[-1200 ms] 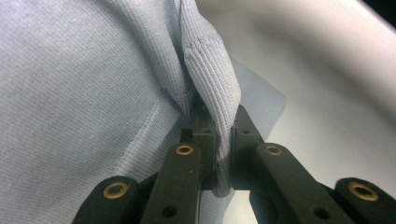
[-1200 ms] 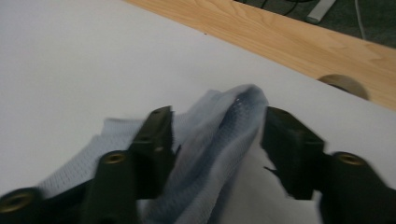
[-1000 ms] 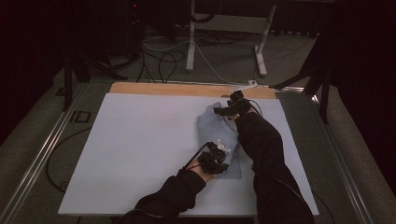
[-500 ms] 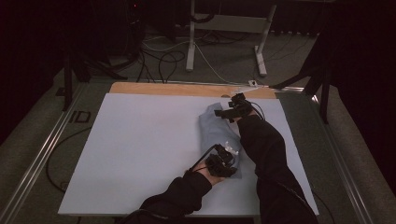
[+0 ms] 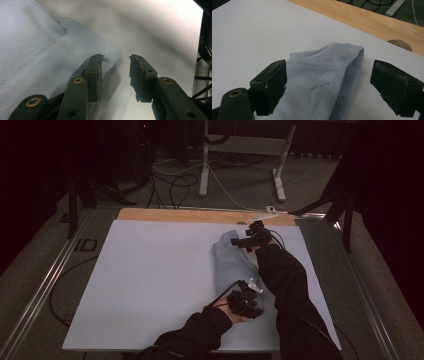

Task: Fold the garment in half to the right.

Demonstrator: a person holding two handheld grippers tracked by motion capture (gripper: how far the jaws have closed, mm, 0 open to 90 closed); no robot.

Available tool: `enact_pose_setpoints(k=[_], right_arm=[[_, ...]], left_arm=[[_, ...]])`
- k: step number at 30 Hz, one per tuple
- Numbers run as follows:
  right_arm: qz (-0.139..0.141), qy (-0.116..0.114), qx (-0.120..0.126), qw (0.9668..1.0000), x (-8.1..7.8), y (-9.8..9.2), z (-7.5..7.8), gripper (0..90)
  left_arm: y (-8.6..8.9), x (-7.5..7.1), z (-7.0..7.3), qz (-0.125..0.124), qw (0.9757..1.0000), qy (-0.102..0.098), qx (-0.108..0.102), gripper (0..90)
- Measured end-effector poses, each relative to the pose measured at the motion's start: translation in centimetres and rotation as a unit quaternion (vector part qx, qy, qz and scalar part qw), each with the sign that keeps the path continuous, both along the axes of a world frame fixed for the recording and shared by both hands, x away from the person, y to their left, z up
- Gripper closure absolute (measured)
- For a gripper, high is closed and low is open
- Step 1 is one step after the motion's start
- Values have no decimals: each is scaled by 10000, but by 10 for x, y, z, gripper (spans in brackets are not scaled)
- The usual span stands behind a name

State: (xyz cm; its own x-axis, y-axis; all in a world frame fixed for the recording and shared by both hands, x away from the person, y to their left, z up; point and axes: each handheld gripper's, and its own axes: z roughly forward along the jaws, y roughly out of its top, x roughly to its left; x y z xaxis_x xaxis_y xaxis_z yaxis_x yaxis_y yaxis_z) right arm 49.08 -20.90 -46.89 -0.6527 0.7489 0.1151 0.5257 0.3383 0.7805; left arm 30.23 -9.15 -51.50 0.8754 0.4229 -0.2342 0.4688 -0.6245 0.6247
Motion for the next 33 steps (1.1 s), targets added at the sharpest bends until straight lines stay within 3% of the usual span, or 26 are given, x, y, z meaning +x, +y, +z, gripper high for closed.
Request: enact_pose_setpoints(k=[4,7,11,16,17,20,23,25,27,33], right_arm=[[13,-26,16,10000,-1,-2,1,138],[13,-42,-19,10000,0,-3,2,137],[30,-79,-71,9999,0,-4,3,141],[41,-93,-84,9999,1,-3,2,137],[70,-89,-87,9999,2,-3,0,133],[76,51,-155,9998,3,1,-3,122],[46,115,-103,9999,4,3,-5,121],[41,179,-78,9998,5,4,-5,121],[-19,255,-30,9997,6,5,-6,120],[-137,436,-120,9989,8,4,-7,152]], left_arm=[[6,-2,4,-72,9999,30,-71,589],[14,-6,10,-112,9998,-99,-116,520],[28,-8,18,-83,9991,-152,-377,447],[46,-8,26,-29,9982,-255,-538,351],[55,-8,30,19,9972,-261,-700,351],[70,-9,35,-93,9960,-497,-736,210],[85,-8,39,-70,9954,-472,-835,150],[96,-8,41,-64,9937,-587,-948,110],[109,-9,42,-70,9919,-758,-1014,9],[155,-13,41,107,9882,-904,-1231,3]])
